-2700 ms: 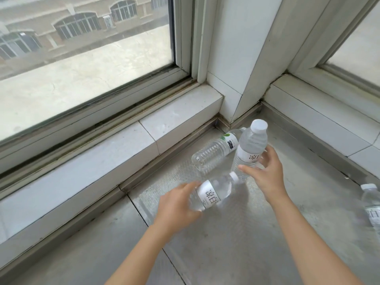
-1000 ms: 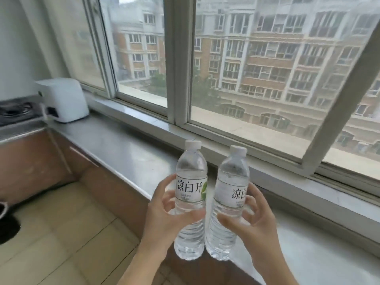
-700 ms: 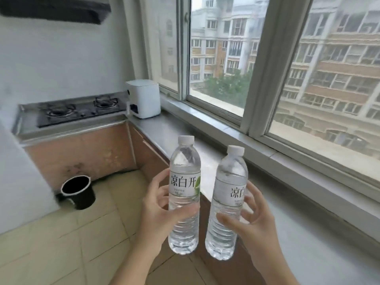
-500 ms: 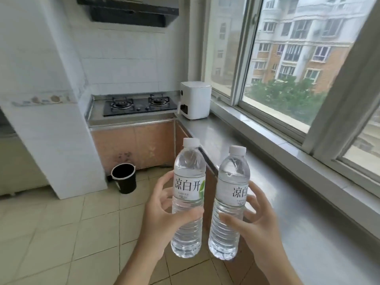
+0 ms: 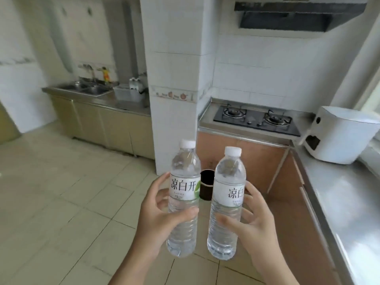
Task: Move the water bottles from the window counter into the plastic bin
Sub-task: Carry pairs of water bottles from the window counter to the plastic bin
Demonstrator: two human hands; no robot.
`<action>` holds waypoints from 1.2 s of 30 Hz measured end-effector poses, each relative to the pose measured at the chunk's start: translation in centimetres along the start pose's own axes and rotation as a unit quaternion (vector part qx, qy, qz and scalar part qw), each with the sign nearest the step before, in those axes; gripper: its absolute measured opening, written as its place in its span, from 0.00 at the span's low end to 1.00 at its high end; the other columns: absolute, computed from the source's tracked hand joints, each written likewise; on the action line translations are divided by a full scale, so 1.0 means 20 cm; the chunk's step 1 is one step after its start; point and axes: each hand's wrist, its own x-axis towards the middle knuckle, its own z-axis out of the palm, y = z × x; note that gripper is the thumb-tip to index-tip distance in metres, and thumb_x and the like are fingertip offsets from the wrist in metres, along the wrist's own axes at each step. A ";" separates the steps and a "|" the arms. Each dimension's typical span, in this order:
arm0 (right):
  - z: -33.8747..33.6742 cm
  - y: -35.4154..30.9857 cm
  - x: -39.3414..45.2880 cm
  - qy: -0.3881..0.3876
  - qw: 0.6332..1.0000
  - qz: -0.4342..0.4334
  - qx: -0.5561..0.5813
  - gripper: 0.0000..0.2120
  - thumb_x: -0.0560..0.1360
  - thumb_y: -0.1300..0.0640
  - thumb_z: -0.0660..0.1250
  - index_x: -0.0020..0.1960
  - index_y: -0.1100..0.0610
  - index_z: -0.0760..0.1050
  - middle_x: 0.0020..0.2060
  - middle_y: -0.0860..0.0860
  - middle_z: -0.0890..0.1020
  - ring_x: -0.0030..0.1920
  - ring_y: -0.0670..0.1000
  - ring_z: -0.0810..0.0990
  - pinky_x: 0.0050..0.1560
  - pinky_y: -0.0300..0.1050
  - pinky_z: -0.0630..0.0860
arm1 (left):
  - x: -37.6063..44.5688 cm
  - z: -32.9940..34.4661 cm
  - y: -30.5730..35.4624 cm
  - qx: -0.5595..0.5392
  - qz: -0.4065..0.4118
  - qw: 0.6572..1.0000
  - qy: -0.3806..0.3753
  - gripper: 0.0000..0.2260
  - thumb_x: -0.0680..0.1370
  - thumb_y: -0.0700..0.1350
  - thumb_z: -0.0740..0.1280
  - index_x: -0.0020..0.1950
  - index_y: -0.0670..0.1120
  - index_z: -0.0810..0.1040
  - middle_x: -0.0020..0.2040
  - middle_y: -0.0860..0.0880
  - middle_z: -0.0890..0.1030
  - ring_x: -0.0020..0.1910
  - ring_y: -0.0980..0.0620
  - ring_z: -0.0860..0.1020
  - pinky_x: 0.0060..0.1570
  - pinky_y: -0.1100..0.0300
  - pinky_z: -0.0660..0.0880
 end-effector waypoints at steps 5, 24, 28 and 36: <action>0.16 0.05 0.43 -0.101 0.995 -0.003 0.008 0.42 0.59 0.66 0.81 0.65 0.39 0.70 0.53 0.46 0.83 0.51 0.46 0.83 0.46 0.44 0.81 | 0.27 -0.08 -0.03 0.019 0.005 0.995 0.094 0.39 0.50 0.50 0.82 0.54 0.77 0.73 0.56 0.54 0.83 0.54 0.60 0.81 0.53 0.60 0.76; 1.42 0.22 1.78 -0.227 0.973 0.025 0.026 0.42 0.56 0.60 0.83 0.63 0.37 0.70 0.55 0.46 0.81 0.55 0.47 0.80 0.53 0.45 0.76 | 1.65 -0.85 -0.24 0.044 -0.015 0.975 0.215 0.37 0.54 0.44 0.82 0.51 0.78 0.74 0.51 0.60 0.85 0.49 0.65 0.82 0.42 0.72 0.74; 1.67 0.23 2.04 -0.220 0.975 0.023 0.035 0.40 0.59 0.65 0.81 0.62 0.38 0.69 0.55 0.46 0.80 0.53 0.45 0.80 0.47 0.41 0.76 | 1.98 -1.01 -0.24 0.051 -0.005 0.976 0.213 0.37 0.54 0.44 0.82 0.51 0.78 0.73 0.51 0.60 0.85 0.50 0.65 0.81 0.43 0.71 0.74; 2.21 0.34 2.66 -0.233 0.972 -0.003 0.030 0.39 0.58 0.69 0.80 0.51 0.29 0.73 0.47 0.45 0.83 0.49 0.46 0.82 0.51 0.44 0.78 | 2.65 -1.33 -0.39 0.070 -0.018 0.969 0.236 0.39 0.50 0.51 0.82 0.55 0.76 0.73 0.53 0.57 0.84 0.53 0.62 0.80 0.49 0.64 0.72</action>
